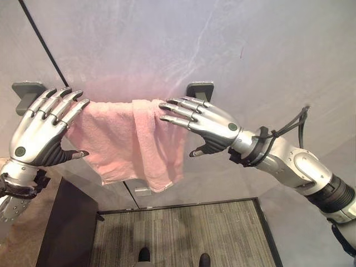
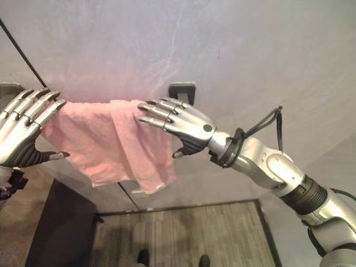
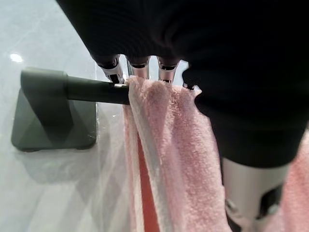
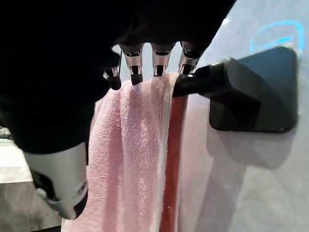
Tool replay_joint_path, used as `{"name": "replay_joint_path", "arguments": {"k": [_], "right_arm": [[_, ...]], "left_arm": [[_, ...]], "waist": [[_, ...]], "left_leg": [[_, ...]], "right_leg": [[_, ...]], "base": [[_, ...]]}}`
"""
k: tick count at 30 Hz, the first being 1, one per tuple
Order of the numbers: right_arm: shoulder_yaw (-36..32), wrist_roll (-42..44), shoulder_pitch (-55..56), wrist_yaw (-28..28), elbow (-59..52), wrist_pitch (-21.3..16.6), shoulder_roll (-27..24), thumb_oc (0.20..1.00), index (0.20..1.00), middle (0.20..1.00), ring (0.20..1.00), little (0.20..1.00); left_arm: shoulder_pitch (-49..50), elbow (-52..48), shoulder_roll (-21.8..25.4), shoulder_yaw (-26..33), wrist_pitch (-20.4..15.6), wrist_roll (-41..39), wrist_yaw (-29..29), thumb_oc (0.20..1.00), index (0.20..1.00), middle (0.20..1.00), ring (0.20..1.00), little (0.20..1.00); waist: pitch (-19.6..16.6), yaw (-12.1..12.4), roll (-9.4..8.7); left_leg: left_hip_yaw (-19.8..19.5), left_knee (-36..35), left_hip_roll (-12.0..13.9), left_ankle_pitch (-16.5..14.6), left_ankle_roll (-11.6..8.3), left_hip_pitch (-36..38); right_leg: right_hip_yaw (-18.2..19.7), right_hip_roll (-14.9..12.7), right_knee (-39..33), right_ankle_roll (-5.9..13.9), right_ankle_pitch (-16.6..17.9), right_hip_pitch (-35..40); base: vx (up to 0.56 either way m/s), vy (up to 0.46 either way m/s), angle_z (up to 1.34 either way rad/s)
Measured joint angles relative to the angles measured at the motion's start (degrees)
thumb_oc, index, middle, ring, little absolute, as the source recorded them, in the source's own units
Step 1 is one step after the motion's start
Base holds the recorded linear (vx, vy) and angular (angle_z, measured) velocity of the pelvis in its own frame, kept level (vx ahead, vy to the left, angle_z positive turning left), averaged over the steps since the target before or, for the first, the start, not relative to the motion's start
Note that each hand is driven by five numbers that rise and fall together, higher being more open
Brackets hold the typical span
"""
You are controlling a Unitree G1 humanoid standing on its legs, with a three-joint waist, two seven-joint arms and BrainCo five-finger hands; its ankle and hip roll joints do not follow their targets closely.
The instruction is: Put brush and paste in cup on sink, flatten towel.
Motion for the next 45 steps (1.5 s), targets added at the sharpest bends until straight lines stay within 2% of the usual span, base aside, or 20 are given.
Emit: {"name": "replay_joint_path", "arguments": {"k": [5, 11, 14, 16, 20, 33, 35, 36, 37, 39, 41, 44, 45], "right_arm": [[0.85, 0.11, -2.7, 2.15, -0.65, -0.63, -3.84, 1.0, 1.0, 1.0, 1.0, 1.0], [0.94, 0.19, -2.87, 3.75, -1.22, -0.82, -8.7, 1.0, 1.0, 1.0, 1.0, 1.0], [-2.69, 0.26, 1.26, 4.18, -1.16, -1.21, -9.1, 1.0, 1.0, 1.0, 1.0, 1.0], [-5.35, 0.46, 4.8, 4.09, -1.42, -1.53, -9.66, 1.0, 1.0, 1.0, 1.0, 1.0], [-5.5, 0.55, 6.45, 4.23, -1.53, -1.65, -9.76, 1.0, 1.0, 1.0, 1.0, 1.0], [-5.32, 0.56, 6.99, 4.22, -0.81, -1.77, -9.26, 1.0, 1.0, 1.0, 1.0, 1.0], [-5.54, 0.62, 7.35, 4.14, 0.05, -1.73, -7.74, 1.0, 1.0, 1.0, 1.0, 1.0], [-6.81, 0.79, 9.37, 3.95, 0.91, -1.44, -5.14, 1.0, 1.0, 1.0, 1.0, 1.0], [-9.37, 3.26, 13.65, 2.86, 2.54, -1.28, 0.54, 1.0, 1.0, 1.0, 1.0, 1.0], [-11.59, 8.18, 16.86, 1.96, 3.74, -0.97, 6.95, 1.0, 1.0, 1.0, 1.0, 1.0], [-12.95, 12.49, 18.26, 1.62, 4.74, -0.38, 9.49, 1.0, 1.0, 1.0, 1.0, 1.0], [-15.93, 18.68, 22.78, -0.71, 5.53, 0.89, 17.66, 1.0, 1.0, 1.0, 1.0, 1.0], [-16.34, 19.2, 23.24, -1.32, 4.91, 1.33, 18.43, 1.0, 1.0, 1.0, 1.0, 1.0]], "left_arm": [[0.33, 0.6, 2.15, 0.47, -0.03, -0.04, -1.18, 1.0, 1.0, 1.0, 1.0, 1.0], [1.93, 3.16, 1.99, 1.35, 0.08, -0.35, -1.55, 1.0, 1.0, 1.0, 1.0, 1.0], [2.69, 4.49, 1.42, 2.31, 0.07, -0.34, -1.55, 1.0, 1.0, 1.0, 1.0, 1.0], [3.43, 6.46, -0.7, 2.95, 0.33, -0.77, -1.51, 1.0, 1.0, 1.0, 1.0, 1.0], [3.84, 7.31, -2.11, 2.62, 0.81, -0.78, -1.79, 1.0, 1.0, 1.0, 1.0, 1.0], [0.3, 6.97, -7.4, 0.06, 1.54, -3.02, -1.81, 1.0, 1.0, 1.0, 1.0, 1.0], [-1.42, 6.99, -11.1, -0.91, 1.45, -4.93, -1.89, 1.0, 1.0, 1.0, 1.0, 1.0], [-3.79, 6.98, -16.06, -1.81, 1.46, -8.95, -2.0, 1.0, 1.0, 1.0, 1.0, 1.0], [-5.95, 6.66, -24.67, -2.08, 0.64, -16.98, -1.33, 1.0, 1.0, 1.0, 1.0, 1.0], [-6.35, 4.75, -26.25, -3.07, 0.93, -22.55, -1.23, 1.0, 1.0, 1.0, 1.0, 1.0], [-6.88, 4.61, -26.28, -4.13, 1.12, -26.22, -1.34, 1.0, 1.0, 1.0, 1.0, 1.0], [-7.77, 3.63, -29.54, -4.71, 0.61, -31.28, -1.13, 1.0, 1.0, 1.0, 1.0, 1.0], [-8.06, 3.31, -30.16, -4.71, 0.56, -32.05, -0.76, 1.0, 1.0, 1.0, 1.0, 1.0]], "waist": [[-0.1, 0.03, -0.15], [-0.21, -0.28, 0.03], [-0.54, -0.57, 0.2], [-1.2, -0.73, 0.78], [-2.62, -0.75, 1.16], [-2.97, -0.89, 0.88], [-3.19, -1.1, 0.82], [-3.49, -1.11, 0.83], [-4.0, -0.96, 0.56], [-4.18, -0.96, 0.21], [-4.05, -1.02, 0.3], [-3.95, -0.97, 0.25], [-3.92, -0.98, 0.25]], "left_leg": [[0.46, 0.0, -0.08, 0.0, 0.0, 0.16], [0.75, -0.01, -0.05, -0.06, 0.0, 1.05], [0.71, 0.0, -0.04, -0.05, 0.01, 1.04], [0.68, -0.01, -0.13, -0.06, 0.02, 1.02], [0.66, -0.01, -0.04, -0.05, 0.01, 1.01], [0.66, -0.01, 0.01, 0.01, -0.02, 1.05], [0.65, -0.01, 0.0, 0.01, -0.03, 1.09], [0.56, -0.01, -0.01, 0.01, -0.03, 1.12], [0.58, -0.01, -0.14, 0.02, -0.02, 1.02], [0.53, -0.01, 0.18, 0.08, -0.11, 0.98], [0.51, -0.02, 0.24, -0.03, -0.01, 0.99], [0.41, -0.03, 0.21, -0.24, -0.12, 0.91], [0.42, -0.04, 0.21, -0.25, -0.11, 0.93]], "right_leg": [[0.28, -0.05, 0.0, 0.02, 0.16, -0.02], [0.88, -0.11, -0.03, -0.05, 0.26, 0.48], [0.88, -0.12, -0.02, -0.1, 0.3, 0.47], [0.88, -0.17, -0.03, -0.08, 0.3, 0.52], [0.87, -0.13, -0.03, -0.09, 0.3, 0.49], [0.89, -0.12, -0.03, -0.13, 0.43, 0.53], [0.9, -0.12, -0.03, -0.1, 0.43, 0.52], [0.86, -0.17, -0.03, -0.06, 0.39, 0.52], [0.86, -0.17, -0.04, -0.08, 0.4, 0.43], [0.85, -0.08, -0.04, -0.24, 0.42, 0.49], [0.85, -0.19, -0.04, -0.38, 0.34, 0.43], [0.82, -0.35, -0.04, -0.5, 0.28, 0.49], [0.82, -0.36, -0.05, -0.51, 0.27, 0.49]], "base": [[0.0, 0.004, -0.01], [0.0, 0.005, -0.04], [0.0, 0.0, 0.0], [0.0, 0.0, 0.0], [0.0, 0.0, 0.0], [0.0, 0.0, 0.0], [0.0, 0.0, 0.0], [0.0, 0.0, 0.0], [0.0, 0.0, 0.0], [0.0, 0.0, 0.0], [0.0, 0.0, 0.0], [0.0, 0.0, 0.0], [0.0, 0.0, 0.0]]}}
